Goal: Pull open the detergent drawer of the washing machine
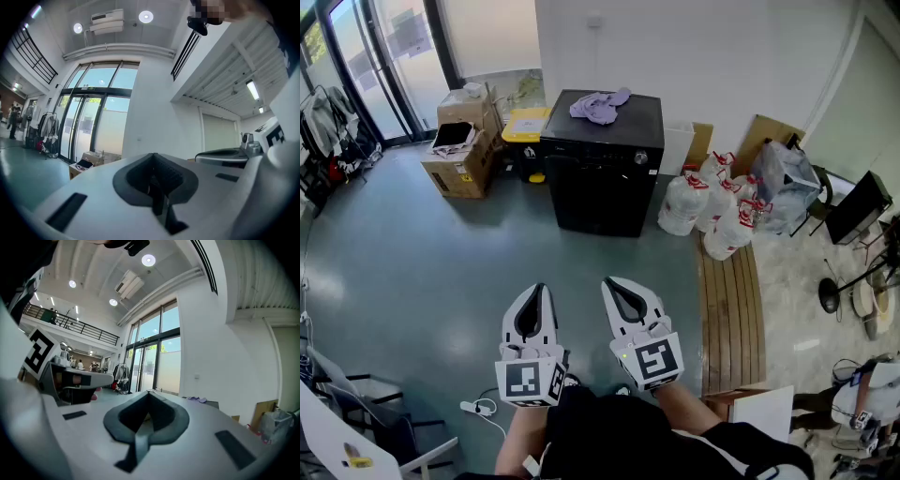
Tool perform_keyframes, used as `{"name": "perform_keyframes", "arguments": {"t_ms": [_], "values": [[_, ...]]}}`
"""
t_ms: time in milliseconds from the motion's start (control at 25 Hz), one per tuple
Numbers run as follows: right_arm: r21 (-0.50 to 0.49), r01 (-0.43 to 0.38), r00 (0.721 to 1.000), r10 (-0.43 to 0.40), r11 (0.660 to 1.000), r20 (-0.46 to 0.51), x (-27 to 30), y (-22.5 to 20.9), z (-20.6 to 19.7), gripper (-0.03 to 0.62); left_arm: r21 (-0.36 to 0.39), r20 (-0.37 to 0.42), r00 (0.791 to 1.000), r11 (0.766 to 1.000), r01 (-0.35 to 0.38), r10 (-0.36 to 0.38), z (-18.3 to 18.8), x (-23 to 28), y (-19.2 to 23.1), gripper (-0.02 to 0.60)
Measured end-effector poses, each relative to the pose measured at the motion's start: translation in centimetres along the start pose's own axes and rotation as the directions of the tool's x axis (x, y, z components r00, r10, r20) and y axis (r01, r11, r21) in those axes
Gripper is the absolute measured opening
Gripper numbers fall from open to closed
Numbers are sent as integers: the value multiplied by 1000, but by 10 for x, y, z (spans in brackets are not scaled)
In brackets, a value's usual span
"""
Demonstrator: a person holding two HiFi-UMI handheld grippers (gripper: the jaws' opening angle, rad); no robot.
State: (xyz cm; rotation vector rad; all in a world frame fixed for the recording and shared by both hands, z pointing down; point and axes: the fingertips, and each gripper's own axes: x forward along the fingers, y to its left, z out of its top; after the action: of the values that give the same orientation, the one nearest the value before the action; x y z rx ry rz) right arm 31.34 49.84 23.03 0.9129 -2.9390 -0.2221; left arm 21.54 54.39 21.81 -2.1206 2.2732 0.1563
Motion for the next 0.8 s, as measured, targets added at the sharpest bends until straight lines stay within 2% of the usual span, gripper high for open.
{"name": "perform_keyframes", "arguments": {"t_ms": [280,440,560,600,720,800], "values": [[33,10,1000,-9,999,-25,14,5,-6,8,-11,-40,999,1000,-16,15,-14,-3,21,21],[75,4,999,-1,997,-40,29,10,-14,8,13,-47,998,1000,-29,29,-19,1,33,23],[90,-7,999,12,996,-52,43,18,-23,25,9,-110,994,1000,-22,23,-40,7,53,29],[97,-13,998,18,995,-52,49,21,-25,66,-5,-132,991,1000,-18,17,-47,10,62,47],[104,-22,997,29,994,-75,67,31,-33,126,-39,-166,986,999,3,-10,-60,16,87,168],[101,-16,995,26,995,-94,79,38,-38,163,-53,-171,984,998,30,-39,-64,17,99,206]]}}
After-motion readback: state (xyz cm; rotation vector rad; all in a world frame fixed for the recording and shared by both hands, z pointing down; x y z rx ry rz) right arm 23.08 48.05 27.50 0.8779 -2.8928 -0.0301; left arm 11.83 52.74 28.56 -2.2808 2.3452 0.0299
